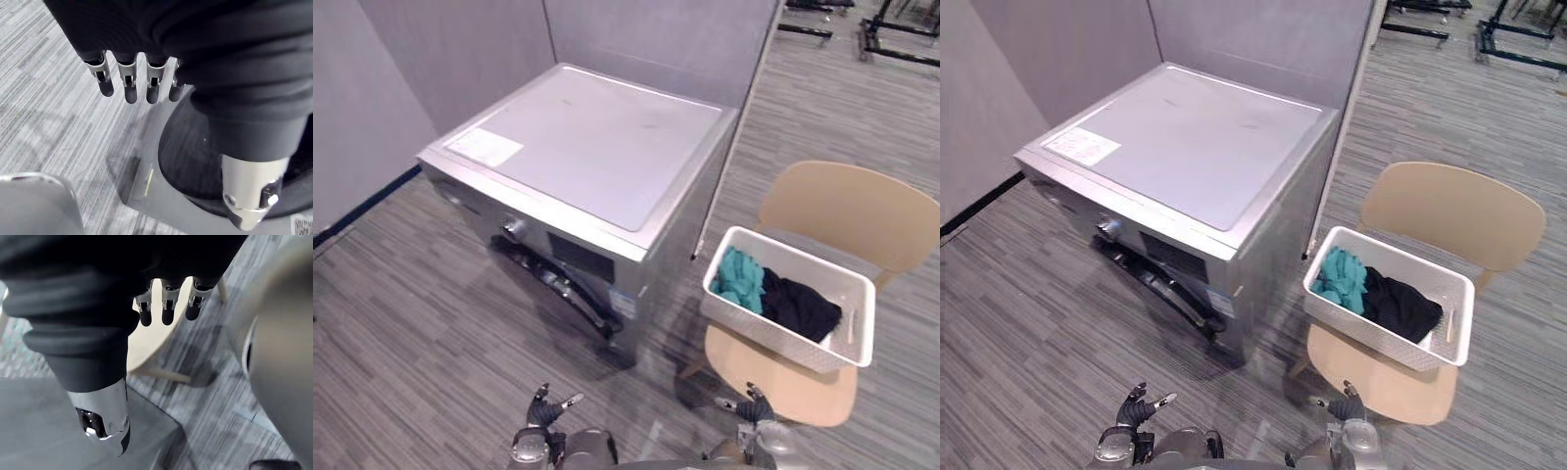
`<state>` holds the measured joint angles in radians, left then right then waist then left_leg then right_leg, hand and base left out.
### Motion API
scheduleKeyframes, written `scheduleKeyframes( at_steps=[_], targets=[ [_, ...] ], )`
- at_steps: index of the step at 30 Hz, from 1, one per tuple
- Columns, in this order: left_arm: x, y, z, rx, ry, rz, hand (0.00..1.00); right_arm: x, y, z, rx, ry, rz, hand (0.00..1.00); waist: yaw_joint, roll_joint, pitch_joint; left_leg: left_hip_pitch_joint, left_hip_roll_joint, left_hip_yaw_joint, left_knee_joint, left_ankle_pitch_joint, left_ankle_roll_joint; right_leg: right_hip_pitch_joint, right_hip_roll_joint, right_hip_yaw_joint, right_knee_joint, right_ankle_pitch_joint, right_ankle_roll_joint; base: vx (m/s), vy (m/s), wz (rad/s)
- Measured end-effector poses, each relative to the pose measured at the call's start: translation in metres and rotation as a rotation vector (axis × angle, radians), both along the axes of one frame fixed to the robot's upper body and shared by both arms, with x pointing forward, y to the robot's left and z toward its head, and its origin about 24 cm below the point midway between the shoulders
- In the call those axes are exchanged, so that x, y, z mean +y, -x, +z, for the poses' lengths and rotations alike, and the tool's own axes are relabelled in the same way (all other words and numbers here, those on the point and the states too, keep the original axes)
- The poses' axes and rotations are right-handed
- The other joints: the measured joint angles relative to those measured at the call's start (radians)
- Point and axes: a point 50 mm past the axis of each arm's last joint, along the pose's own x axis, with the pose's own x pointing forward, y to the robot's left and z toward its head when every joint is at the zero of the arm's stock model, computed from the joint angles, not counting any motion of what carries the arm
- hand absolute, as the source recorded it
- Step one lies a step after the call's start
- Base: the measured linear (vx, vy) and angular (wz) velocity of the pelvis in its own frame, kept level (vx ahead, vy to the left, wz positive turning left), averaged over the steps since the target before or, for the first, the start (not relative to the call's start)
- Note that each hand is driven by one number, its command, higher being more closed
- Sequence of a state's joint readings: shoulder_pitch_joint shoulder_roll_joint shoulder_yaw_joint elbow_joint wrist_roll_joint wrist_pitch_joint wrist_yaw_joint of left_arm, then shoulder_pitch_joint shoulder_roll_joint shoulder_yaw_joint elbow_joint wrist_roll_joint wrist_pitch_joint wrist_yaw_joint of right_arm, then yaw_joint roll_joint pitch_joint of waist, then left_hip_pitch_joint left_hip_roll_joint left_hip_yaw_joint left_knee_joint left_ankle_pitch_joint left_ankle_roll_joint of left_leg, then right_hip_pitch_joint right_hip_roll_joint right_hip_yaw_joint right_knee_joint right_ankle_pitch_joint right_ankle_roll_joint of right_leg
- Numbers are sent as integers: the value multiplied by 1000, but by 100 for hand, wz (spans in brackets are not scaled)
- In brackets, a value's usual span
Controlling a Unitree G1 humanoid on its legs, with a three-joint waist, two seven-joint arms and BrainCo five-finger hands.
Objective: Pick up the laundry basket with both hands and put the clothes into the washing machine.
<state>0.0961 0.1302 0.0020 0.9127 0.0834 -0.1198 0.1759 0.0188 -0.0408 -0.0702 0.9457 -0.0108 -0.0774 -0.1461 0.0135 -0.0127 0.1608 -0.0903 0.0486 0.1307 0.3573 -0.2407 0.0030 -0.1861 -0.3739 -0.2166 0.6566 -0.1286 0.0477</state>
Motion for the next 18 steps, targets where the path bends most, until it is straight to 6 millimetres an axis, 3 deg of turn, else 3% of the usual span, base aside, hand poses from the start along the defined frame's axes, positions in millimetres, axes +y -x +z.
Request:
scheduleKeyframes(
  at_steps=[1, 3, 5, 7, 11, 14, 18],
  targets=[
    [3, -2, 1, -6, -9, -2, 0, 4, -5, 2, -12, -3, 23, 0, 2, -11, 1, 4, -15, -26, -17, 11, -1, -8, 97, 62, -37, -52, 36, 113, 38, 99],
    [2, -4, 2, -9, -9, -11, 0, 6, -24, 9, -58, 10, 55, 0, 5, -19, 10, -4, -52, -55, -13, 23, -7, -6, 173, 88, -148, -92, 49, 119, 1, 79],
    [-8, -5, 0, -12, 16, -11, 0, 8, -43, 18, -109, 24, 91, 0, 4, 5, 26, -8, -71, -99, -6, 32, -22, 36, 170, 74, -192, -103, 53, 76, 0, 72],
    [-19, -11, 1, -25, 36, -34, 0, 25, -64, 30, -180, 22, 186, 0, 8, 30, 39, -16, -81, -160, -56, 71, -31, 55, 167, 11, -225, -96, 47, 31, -57, 73],
    [-27, -14, 1, -35, 45, -53, 0, 67, -81, 43, -245, -11, 297, 0, 36, 27, 43, -7, -65, -259, -144, 134, -60, 112, 189, -83, -302, -69, 26, 27, -120, 71],
    [-27, -16, 2, -43, 34, -45, 0, 66, -78, 40, -224, 9, 330, 0, 53, 14, 49, 19, -58, -296, -199, 183, -77, 158, 205, -111, -356, -51, 16, 3, -95, 48],
    [-28, -16, 2, -47, 29, -52, 0, 65, -81, 40, -216, 31, 346, 0, 57, 18, 50, 31, -49, -324, -237, 219, -87, 192, 223, -138, -408, -28, 9, -76, -60, 25]
  ],
)
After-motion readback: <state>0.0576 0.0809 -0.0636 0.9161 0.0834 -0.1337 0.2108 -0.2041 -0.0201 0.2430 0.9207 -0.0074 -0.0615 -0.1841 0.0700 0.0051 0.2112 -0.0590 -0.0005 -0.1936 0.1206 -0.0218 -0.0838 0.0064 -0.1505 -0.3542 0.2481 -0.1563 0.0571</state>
